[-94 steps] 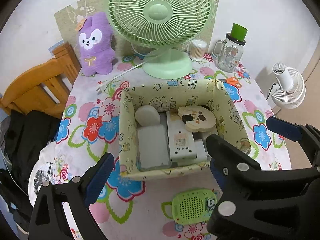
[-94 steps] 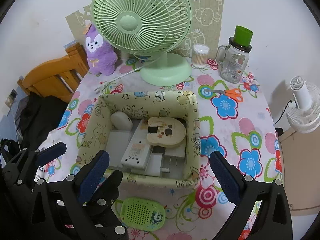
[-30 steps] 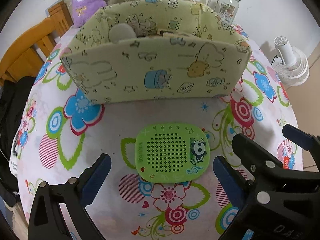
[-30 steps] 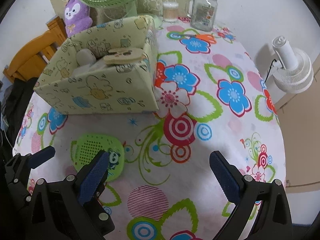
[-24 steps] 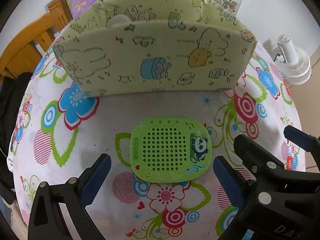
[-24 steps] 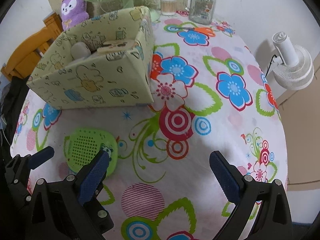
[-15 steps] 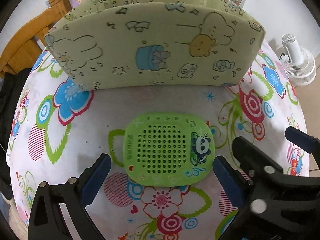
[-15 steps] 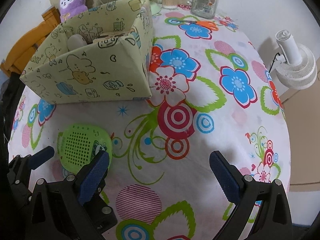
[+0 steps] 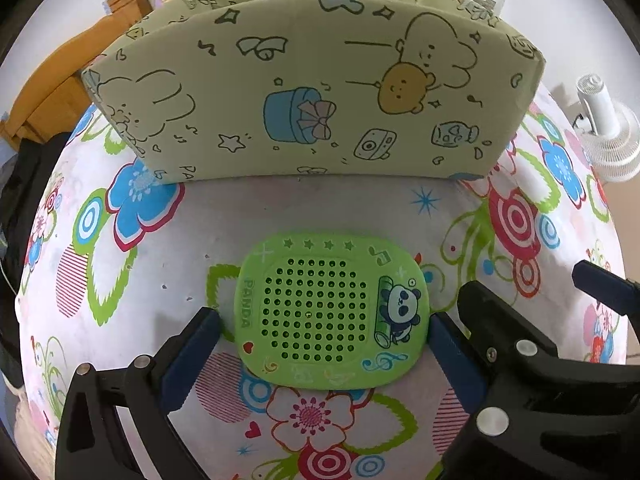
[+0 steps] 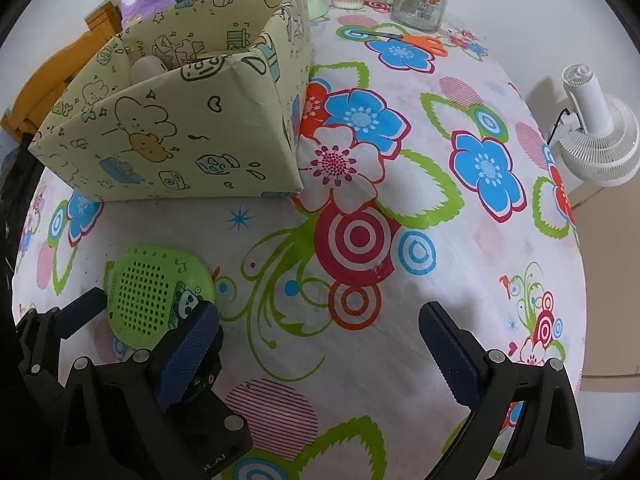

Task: Organize rigid objects
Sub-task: 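Close the left tool on the green panda speaker, then lift the green speaker with the left tool and carry it over the box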

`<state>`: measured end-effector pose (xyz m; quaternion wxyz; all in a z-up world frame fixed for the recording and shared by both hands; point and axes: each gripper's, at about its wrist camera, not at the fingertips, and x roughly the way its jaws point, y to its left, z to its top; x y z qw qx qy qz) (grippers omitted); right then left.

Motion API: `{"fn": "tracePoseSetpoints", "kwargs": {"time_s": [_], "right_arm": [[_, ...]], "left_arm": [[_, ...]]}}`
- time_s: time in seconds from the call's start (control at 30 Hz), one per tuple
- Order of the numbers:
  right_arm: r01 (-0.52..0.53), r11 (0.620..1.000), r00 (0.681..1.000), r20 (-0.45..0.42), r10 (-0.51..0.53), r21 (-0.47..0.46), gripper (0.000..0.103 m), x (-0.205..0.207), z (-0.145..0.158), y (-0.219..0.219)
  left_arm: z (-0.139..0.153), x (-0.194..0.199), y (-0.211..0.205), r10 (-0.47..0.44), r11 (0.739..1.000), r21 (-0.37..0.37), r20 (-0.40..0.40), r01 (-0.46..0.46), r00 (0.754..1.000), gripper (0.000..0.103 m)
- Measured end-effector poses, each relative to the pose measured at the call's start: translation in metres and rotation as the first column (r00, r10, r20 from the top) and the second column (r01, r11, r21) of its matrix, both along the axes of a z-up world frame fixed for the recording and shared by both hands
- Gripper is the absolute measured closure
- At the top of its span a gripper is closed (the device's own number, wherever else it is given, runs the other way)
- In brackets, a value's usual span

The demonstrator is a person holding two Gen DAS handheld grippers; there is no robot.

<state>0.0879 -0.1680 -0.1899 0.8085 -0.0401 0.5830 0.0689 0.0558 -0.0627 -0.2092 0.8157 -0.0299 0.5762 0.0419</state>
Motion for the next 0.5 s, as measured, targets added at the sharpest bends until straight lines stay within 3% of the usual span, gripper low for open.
{"fn": "tracePoseSetpoints", "kwargs": {"time_s": [0.27,0.37,0.5], "right_arm": [[0.004,1.0,1.0,0.008,-0.004,-0.002,0.002,0.003,0.0,-0.002],[0.004,1.0,1.0,0.003,-0.004,0.0,0.002,0.002,-0.001,-0.002],[0.008,1.0,1.0,0.003,-0.008,-0.001,0.002,0.002,0.0,-0.001]], "left_arm": [[-0.001,0.007,-0.007,-0.04,0.999,0.004,0.036,0.04,0.999,0.0],[0.002,0.007,-0.012,-0.065,0.998,0.008,0.05,0.064,0.997,0.008],[0.002,0.01,-0.016,-0.068,0.998,0.007,0.04,0.068,0.997,0.008]]}}
